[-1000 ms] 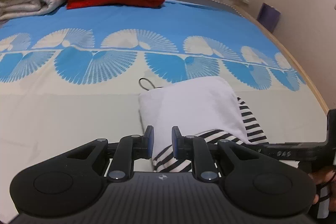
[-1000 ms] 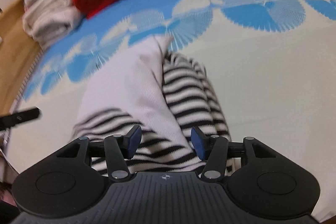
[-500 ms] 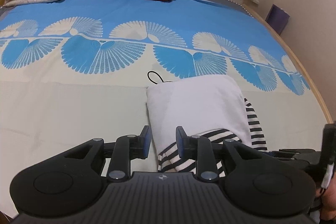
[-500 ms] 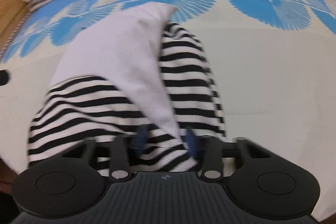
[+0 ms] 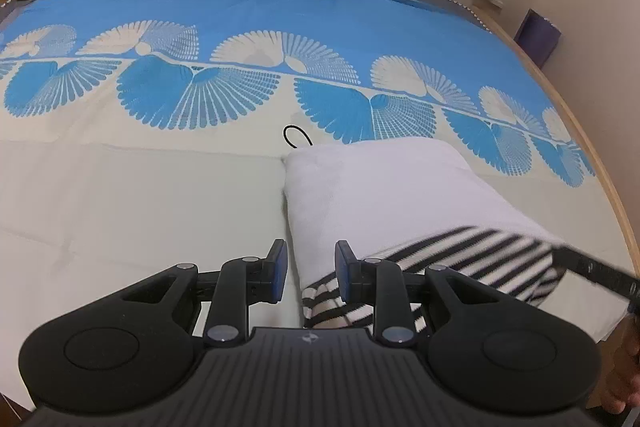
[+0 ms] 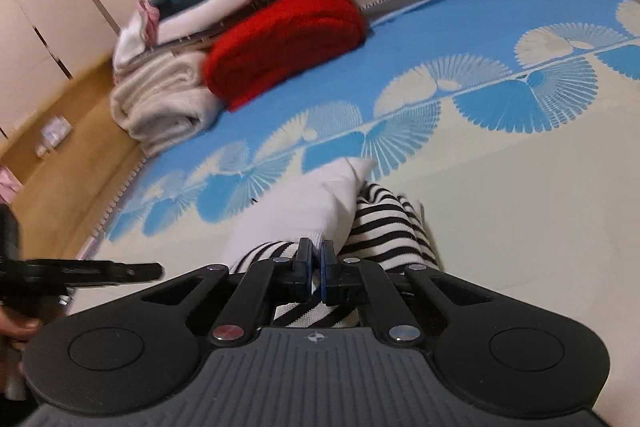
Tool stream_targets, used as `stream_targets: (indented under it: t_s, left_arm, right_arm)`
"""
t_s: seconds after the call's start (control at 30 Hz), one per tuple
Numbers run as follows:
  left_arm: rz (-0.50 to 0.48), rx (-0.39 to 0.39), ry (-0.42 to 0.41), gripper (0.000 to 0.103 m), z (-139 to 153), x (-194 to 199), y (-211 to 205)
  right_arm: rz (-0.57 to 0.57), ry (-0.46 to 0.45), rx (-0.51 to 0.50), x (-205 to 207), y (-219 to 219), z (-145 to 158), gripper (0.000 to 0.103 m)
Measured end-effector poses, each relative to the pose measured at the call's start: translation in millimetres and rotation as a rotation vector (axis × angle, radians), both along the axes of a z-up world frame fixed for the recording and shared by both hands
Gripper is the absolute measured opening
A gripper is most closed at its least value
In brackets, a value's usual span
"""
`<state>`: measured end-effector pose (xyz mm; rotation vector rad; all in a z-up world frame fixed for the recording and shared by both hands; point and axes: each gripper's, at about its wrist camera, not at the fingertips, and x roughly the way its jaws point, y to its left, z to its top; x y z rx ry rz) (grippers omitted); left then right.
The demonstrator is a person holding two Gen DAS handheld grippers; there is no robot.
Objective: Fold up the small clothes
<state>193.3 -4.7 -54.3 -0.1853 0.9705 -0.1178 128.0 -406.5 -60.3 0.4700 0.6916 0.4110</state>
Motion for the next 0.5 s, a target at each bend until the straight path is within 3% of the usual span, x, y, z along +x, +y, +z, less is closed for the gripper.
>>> stream_targets:
  t_s: [0.13, 0.33, 0.5]
  left_arm:
    - [0.012, -0.024, 0.009, 0.028, -0.6, 2.7, 0.1]
    - [0.009, -0.137, 0.017, 0.028, 4.5, 2.3, 4.1]
    - [-0.122, -0.219, 0.105, 0.03, -6.8, 2.2, -13.7]
  right_arm:
    - [0.051, 0.018, -0.071, -9.6, -10.1, -4.7, 0.003]
    - [0.057, 0.03, -0.066, -29.4, -38.3, -7.0, 0.003]
    - [0.091, 0.112, -0.079, -35.4, -55.5, -23.6, 0.003]
